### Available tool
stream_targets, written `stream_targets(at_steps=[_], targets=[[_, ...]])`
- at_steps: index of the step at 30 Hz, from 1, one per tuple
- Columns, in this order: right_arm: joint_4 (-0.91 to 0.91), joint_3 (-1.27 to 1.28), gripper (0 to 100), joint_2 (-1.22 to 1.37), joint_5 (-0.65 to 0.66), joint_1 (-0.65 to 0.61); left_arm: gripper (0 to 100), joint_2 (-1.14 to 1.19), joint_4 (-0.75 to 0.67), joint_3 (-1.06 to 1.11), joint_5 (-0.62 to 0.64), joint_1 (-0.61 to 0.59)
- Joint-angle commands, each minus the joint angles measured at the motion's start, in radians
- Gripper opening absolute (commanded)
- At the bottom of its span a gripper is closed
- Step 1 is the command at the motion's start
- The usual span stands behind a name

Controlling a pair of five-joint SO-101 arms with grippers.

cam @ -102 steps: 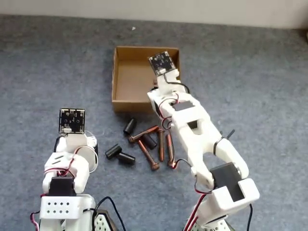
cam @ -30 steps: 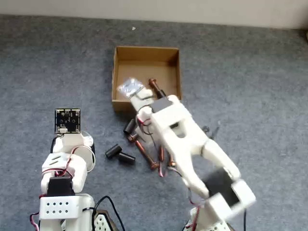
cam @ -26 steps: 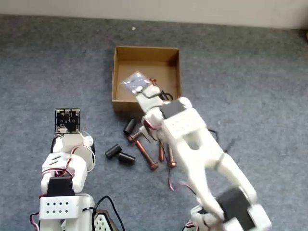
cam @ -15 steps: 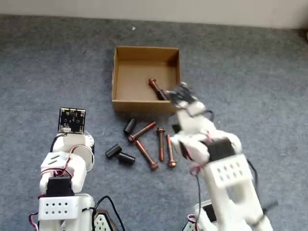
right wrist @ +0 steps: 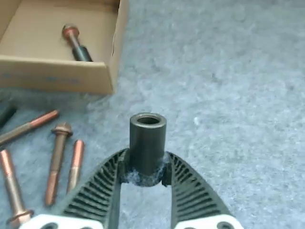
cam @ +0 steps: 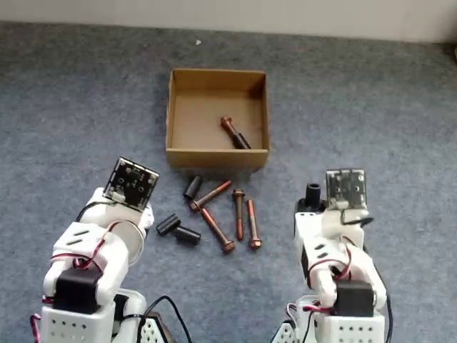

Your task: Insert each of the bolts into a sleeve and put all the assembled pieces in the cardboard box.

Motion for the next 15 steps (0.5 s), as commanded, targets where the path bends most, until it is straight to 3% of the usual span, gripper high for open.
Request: stream_targets(at_steps=[1, 8, 11, 15], targets=[[-0.042, 0.028, 0.5, -0.137, -0.035, 0.028, 1, 0.096, 0.025, -0.090, -0.011, 0.087], [-0.042, 0.039, 0.5, -0.217, -0.052, 0.081, 1, 0.581, 0.018, -0.277, 0.023, 0.268], [-0.050, 0.039, 0.5, -0.222, -0.054, 0.117, 2, 0.792, 0.018, -0.401, 0.144, 0.337], [-0.091, 0.041, 0.5, -0.213, -0.098, 0.196, 13, 1.047, 0.018, -0.553, 0.319, 0.380]])
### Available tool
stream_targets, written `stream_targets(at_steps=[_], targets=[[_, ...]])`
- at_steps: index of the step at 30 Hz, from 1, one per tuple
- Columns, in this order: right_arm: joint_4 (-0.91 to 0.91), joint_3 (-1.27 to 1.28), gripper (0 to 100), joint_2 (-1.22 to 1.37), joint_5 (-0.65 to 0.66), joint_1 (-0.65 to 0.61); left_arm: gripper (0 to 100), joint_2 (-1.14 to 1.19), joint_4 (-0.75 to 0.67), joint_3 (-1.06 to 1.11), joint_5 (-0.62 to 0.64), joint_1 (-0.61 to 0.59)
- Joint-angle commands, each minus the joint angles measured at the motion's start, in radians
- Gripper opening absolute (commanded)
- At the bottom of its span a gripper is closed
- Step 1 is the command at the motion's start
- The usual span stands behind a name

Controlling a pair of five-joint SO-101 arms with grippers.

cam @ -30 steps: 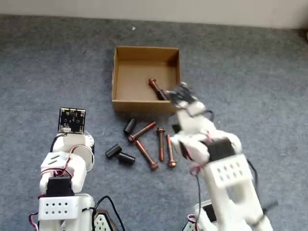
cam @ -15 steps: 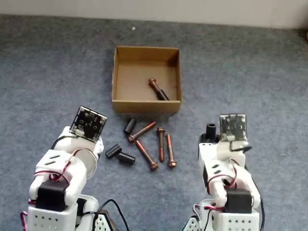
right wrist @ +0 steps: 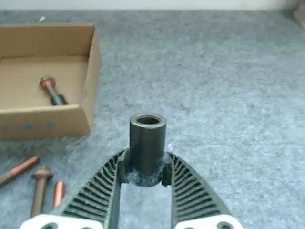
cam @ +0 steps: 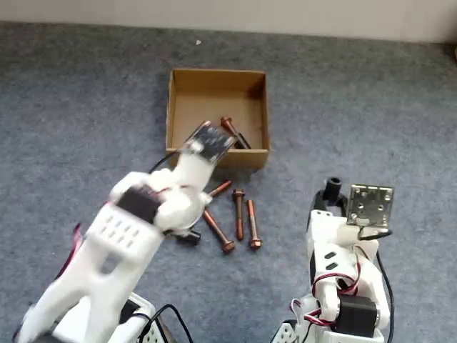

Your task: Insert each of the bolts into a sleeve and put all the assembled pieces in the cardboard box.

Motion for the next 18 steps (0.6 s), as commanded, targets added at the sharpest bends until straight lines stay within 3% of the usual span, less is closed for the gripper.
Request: stream_targets(at_steps=[1, 11, 18], targets=[[-0.074, -0.007, 0.5, -0.005, -0.066, 0.097, 15, 0.222, 0.000, -0.173, 0.150, 0.039], [-0.076, -0.007, 0.5, -0.005, -0.069, 0.122, 16, 0.708, 0.000, -0.486, 0.356, 0.111], [-0.076, -0.007, 0.5, -0.005, -0.069, 0.120, 16, 0.924, 0.000, -0.638, 0.439, 0.136]])
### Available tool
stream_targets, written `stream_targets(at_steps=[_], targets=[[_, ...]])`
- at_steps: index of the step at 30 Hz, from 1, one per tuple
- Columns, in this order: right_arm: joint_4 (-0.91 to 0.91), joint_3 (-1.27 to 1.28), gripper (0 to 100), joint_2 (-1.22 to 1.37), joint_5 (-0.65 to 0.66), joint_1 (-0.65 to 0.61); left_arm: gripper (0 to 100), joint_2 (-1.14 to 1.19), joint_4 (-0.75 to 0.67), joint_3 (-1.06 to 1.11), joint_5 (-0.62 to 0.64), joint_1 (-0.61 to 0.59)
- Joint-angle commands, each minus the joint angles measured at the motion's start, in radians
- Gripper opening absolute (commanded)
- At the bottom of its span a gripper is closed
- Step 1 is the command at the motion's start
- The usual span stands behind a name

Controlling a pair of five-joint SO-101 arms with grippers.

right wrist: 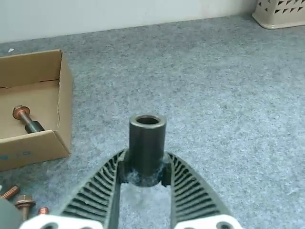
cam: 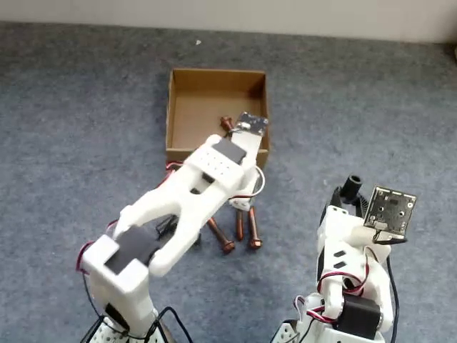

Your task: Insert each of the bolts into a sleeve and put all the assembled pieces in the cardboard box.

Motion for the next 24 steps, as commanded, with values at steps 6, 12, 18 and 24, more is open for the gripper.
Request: stream_targets(at_steps=[6, 12, 18, 24], targets=[[-0.033, -0.007, 0.5, -0.005, -0.012, 0.010, 16, 0.177, 0.000, -0.182, 0.025, 0.007], [-0.033, -0.007, 0.5, -0.005, -0.011, 0.010, 9, 0.242, 0.003, -0.239, 0.017, 0.005], [-0.031, -0.007, 0.5, -0.005, -0.011, 0.010, 1, 0.242, 0.006, -0.239, 0.017, 0.013], [-0.030, -0.007, 0.5, -0.005, -0.011, 0.010, 0, 0.189, 0.008, -0.219, 0.015, 0.015]])
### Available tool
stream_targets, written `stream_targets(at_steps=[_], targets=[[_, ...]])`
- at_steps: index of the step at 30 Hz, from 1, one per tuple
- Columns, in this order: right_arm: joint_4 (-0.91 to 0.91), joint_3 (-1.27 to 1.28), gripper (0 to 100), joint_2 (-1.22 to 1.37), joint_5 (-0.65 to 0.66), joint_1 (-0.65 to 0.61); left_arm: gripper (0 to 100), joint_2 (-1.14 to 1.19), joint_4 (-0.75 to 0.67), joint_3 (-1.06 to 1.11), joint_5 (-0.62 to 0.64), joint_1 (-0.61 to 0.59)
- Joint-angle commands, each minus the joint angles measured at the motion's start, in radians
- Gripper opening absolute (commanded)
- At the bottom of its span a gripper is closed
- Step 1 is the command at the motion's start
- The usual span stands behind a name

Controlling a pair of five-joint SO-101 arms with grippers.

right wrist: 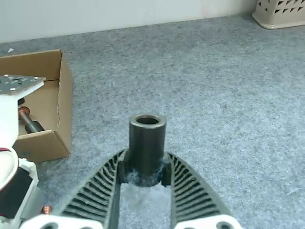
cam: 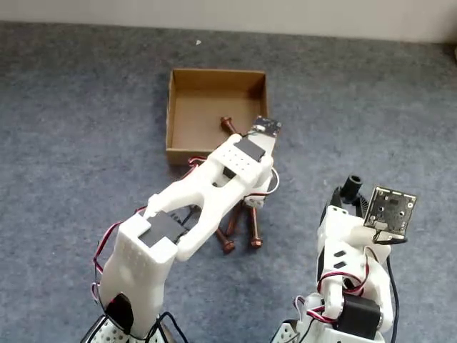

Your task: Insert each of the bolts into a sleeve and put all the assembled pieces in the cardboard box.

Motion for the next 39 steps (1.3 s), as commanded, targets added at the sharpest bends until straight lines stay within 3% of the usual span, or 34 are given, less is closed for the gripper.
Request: stream_targets(at_steps=[1, 7, 16, 25, 29, 33, 39], targets=[[-0.028, -0.007, 0.5, -0.005, -0.011, 0.010, 0, -0.088, 0.008, 0.013, -0.002, 0.005], [-0.027, -0.007, 0.5, -0.005, -0.011, 0.004, 0, -0.384, -0.026, 0.211, -0.060, 0.005], [-0.024, -0.007, 0.5, -0.013, 0.023, -0.119, 0, -0.964, -0.287, 0.664, -0.143, -0.004], [-0.024, -0.008, 0.5, -0.013, 0.026, -0.398, 0, -1.504, -0.460, 0.987, -0.137, -0.108], [-0.028, -0.008, 0.5, -0.015, 0.135, -0.558, 0, -1.702, -0.523, 1.096, -0.137, -0.160], [-0.042, -0.008, 0.5, -0.015, 0.164, -0.719, 0, -1.880, -0.542, 1.159, -0.137, -0.185], [-0.211, 0.059, 0.5, -0.010, 0.166, -0.889, 0, -2.066, -0.539, 1.167, -0.141, -0.186]])
